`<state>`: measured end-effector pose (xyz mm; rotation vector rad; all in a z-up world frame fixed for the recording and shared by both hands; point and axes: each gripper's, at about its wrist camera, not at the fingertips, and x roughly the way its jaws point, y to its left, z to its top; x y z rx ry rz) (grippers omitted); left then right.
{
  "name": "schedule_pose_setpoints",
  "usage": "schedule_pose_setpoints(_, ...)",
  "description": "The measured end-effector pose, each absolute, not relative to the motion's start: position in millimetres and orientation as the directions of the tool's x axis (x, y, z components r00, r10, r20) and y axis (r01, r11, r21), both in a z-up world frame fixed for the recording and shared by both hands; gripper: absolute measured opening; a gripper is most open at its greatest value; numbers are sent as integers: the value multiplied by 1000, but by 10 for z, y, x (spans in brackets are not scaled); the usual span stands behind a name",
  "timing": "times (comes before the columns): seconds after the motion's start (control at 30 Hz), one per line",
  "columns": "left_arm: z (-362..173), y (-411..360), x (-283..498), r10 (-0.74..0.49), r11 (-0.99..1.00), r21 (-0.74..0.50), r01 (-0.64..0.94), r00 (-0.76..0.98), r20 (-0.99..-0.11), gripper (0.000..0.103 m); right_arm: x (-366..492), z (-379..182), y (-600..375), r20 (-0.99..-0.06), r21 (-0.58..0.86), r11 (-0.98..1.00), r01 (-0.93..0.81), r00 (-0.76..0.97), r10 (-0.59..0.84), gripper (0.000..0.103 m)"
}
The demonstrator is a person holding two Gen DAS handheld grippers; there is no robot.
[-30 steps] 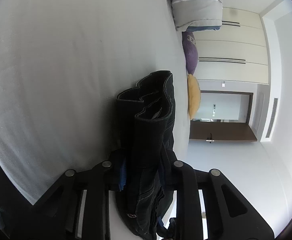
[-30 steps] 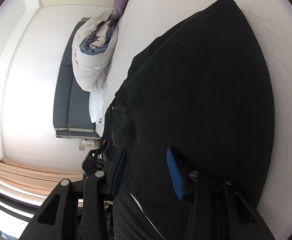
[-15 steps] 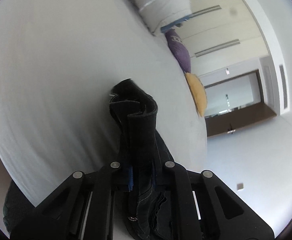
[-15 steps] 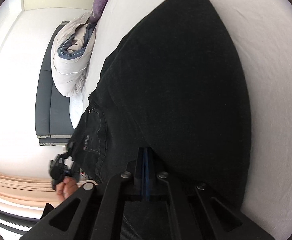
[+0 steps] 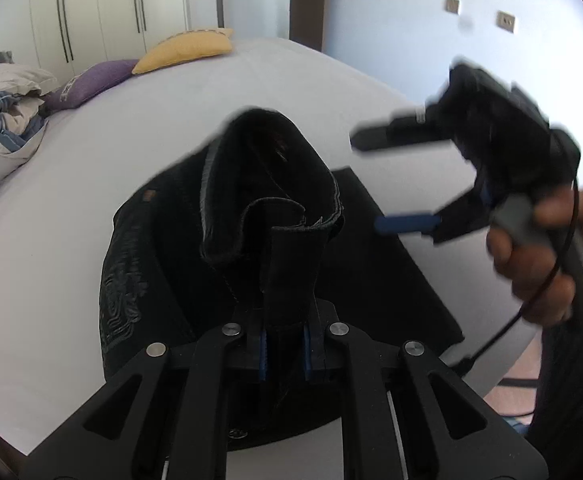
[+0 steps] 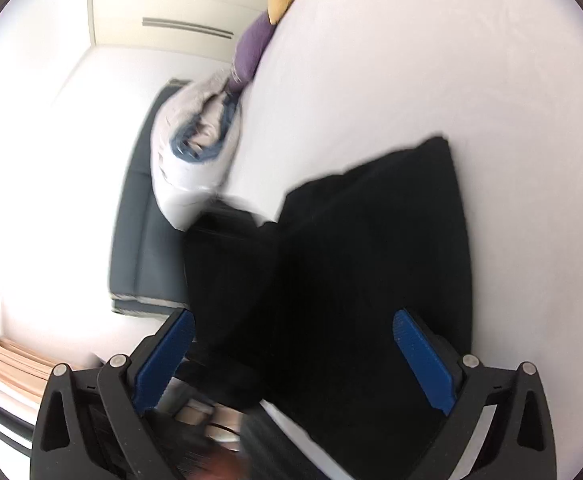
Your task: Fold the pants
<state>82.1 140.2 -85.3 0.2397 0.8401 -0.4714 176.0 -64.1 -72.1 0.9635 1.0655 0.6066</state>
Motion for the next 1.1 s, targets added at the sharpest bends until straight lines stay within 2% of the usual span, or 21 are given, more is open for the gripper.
schedule_pose_setpoints(0.27, -940, 969, 579, -196, 816, 245, 523, 650, -734, 10, 1803, -777, -543, -446, 890, 453, 47, 291, 847, 101)
schedule_pose_setpoints(0.47, -1294, 589, 350, -78, 615, 570, 545, 761, -644, 10, 1876, -656, -327, -474, 878, 477, 47, 234, 849, 100)
schedule_pose_setpoints(0.57, -1461, 461, 181, -59, 495, 697, 519, 820, -569, 10, 1959, -569, -224, -539, 838, 546, 28, 205, 817, 98)
schedule_pose_setpoints(0.63, -1527, 402, 90, -64, 431, 750, 501, 846, -529, 10, 2007, -575, -187, -574, 815, 580, 25, 183, 798, 90)
schedule_pose_setpoints(0.67, -1567, 371, 63, -68, 394, 777, 491, 859, -508, 10, 2031, -599, -174, -602, 794, 607, 28, 168, 781, 81)
schedule_pose_setpoints(0.7, -1594, 359, 48, -71, 374, 789, 487, 864, -499, 10, 2046, -615, -156, -620, 780, 625, 27, 157, 768, 70)
schedule_pose_setpoints(0.73, -1626, 339, 43, -72, 351, 804, 480, 870, -488, 10, 2055, -631, -139, -638, 766, 643, 22, 150, 755, 62)
schedule_pose_setpoints(0.77, -1631, 371, 11, -71, 344, 808, 478, 872, -485, 10, 2054, -638, -136, -658, 747, 664, 13, 154, 737, 45)
schedule_pose_setpoints(0.8, -1640, 372, 25, -71, 344, 808, 479, 871, -487, 10, 2045, -650, -149, -670, 735, 678, 8, 160, 725, 35)
schedule_pose_setpoints(0.87, -1635, 376, 61, -72, 346, 806, 480, 870, -488, 10, 2012, -704, -249, -664, 740, 672, 24, 180, 726, 22)
schedule_pose_setpoints(0.97, -1643, 346, -18, -80, 336, 805, 489, 866, -493, 10, 1967, -748, -320, -664, 738, 675, 19, 203, 720, 17)
schedule_pose_setpoints(1.1, -1586, 350, -111, -96, 327, 809, 489, 869, -486, 10, 1902, -649, -391, -642, 742, 670, -15, 273, 717, 15)
